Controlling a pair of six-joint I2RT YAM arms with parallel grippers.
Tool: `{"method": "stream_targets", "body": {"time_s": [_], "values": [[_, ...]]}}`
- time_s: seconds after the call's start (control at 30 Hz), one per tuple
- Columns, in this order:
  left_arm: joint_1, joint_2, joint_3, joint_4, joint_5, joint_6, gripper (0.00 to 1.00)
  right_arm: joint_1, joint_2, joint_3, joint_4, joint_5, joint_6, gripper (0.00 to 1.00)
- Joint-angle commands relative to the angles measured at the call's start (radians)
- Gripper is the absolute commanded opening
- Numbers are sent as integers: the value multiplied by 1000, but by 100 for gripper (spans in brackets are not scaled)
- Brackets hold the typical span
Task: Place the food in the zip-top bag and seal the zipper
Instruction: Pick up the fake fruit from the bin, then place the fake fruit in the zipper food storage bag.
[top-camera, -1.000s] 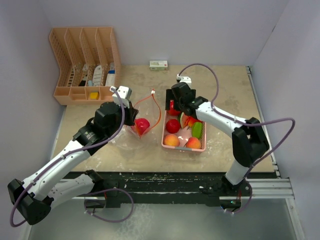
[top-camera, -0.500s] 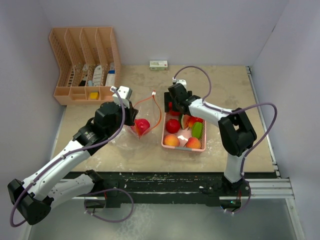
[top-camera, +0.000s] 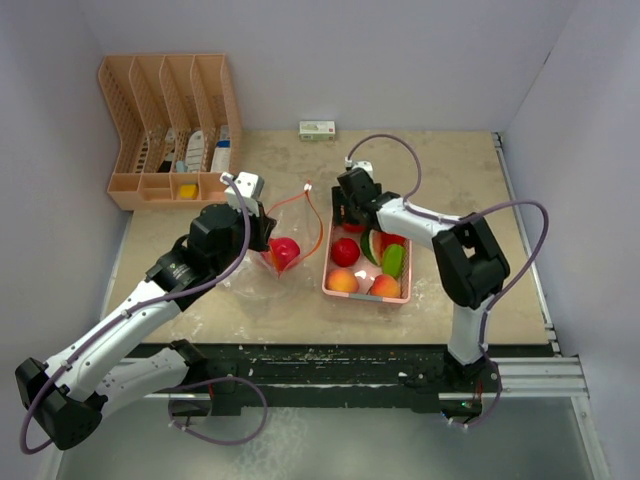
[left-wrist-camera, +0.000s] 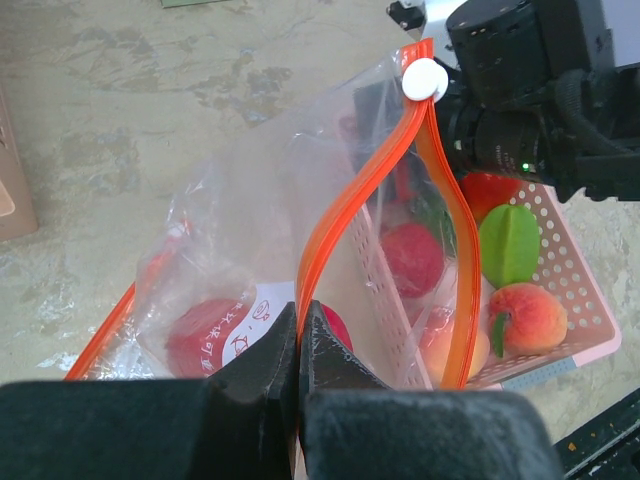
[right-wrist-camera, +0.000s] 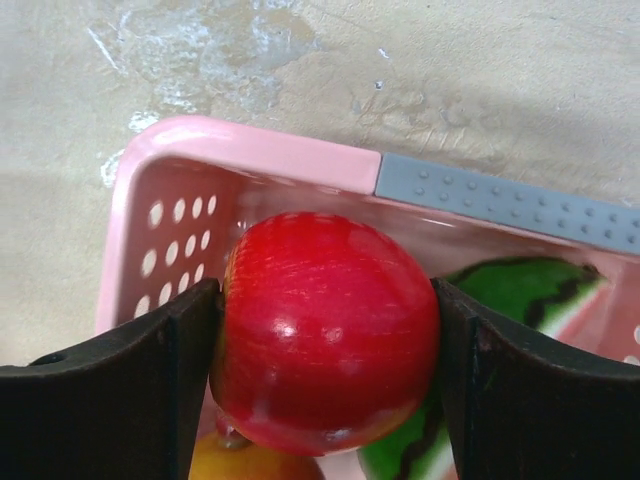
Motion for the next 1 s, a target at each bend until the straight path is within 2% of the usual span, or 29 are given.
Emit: {"method": "stream_targets", "body": {"time_s": [0.0,0.2,0.33,0.5,0.57,0.77,0.87,0.97], "values": [[-2,-17,27,20,-16,13,0,2,-135,-9,10,4,7,74],[-1,-9,26,22,-19,9,0,2,-317,-42,-34,-16,7,72],[-1,-4,26,22,-18,6,0,4,-490,-125,10,-179,-29,70],[-1,-6,20,18,-30,4,0,11,-735,-280,144,-415,-47,65],[0,-4,23,19,-31,3,0,40,-818,-308,193,-463,-49,65],[-1,18,29,25,-20,-8,0,258,-851,-306,249,-422,-89,66],[1,22,25,23,-15,-19,0,292,-805,-308,336,-484,-47,66],[0,13,28,23,-8,-24,0,299,-731,-295,385,-465,-34,66]]}}
